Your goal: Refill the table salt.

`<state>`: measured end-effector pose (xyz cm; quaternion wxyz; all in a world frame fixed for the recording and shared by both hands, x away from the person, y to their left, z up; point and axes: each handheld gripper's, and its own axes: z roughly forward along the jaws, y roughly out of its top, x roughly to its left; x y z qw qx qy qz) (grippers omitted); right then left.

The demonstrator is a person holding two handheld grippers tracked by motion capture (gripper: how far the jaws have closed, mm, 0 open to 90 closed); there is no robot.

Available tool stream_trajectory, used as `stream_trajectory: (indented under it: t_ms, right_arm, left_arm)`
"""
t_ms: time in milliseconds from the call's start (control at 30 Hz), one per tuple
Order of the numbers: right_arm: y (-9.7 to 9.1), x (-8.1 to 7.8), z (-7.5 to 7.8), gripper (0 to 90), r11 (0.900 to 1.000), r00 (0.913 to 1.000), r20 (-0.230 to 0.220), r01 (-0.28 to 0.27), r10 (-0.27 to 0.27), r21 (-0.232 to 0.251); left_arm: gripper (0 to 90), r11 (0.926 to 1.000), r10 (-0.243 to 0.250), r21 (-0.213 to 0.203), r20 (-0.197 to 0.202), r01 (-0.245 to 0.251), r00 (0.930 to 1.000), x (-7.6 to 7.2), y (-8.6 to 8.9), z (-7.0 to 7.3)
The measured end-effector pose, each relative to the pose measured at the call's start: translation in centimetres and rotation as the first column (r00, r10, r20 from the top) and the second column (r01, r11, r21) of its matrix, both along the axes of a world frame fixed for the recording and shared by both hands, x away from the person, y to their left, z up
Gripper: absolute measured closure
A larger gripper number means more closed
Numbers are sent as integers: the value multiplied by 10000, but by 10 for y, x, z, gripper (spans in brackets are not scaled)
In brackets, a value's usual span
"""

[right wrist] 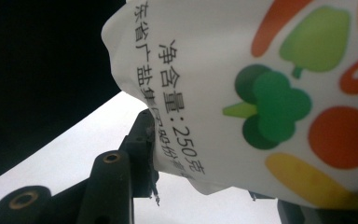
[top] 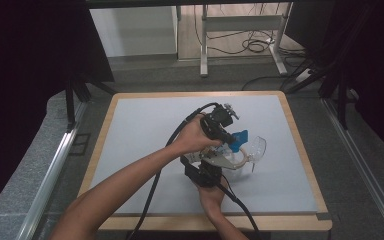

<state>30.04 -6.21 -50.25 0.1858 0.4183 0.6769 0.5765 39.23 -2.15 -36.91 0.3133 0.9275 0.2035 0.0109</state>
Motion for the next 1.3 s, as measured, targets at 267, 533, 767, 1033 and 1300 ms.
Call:
stream_trajectory:
  t_ms: [267,533,767,1033,1300]
  right_arm:
    - [1,0,0,544,10000,10000,-60,-26,26,-10]
    - [1,0,0,544,10000,10000,-31,13,-13,41]
    - [0,1,0,544,10000,9999,101,41,-41,-1]
    - [1,2,1,544,9999,9999,123,86,-88,125]
    - [1,2,0,545,9999,9999,129,107,-108,85]
  left_arm:
    - [900,10000,15,-38,-5,-15,10000,0,1,0]
    - [900,10000,-30,-5,-20,30,10000,0,0,0]
    - [900,10000,-25,-21,-16,25,10000,0,0,0]
    - [900,10000,-34,-18,1,34,10000,0,0,0]
    - [900,9999,-94,-49,12,94,10000,0,0,-1]
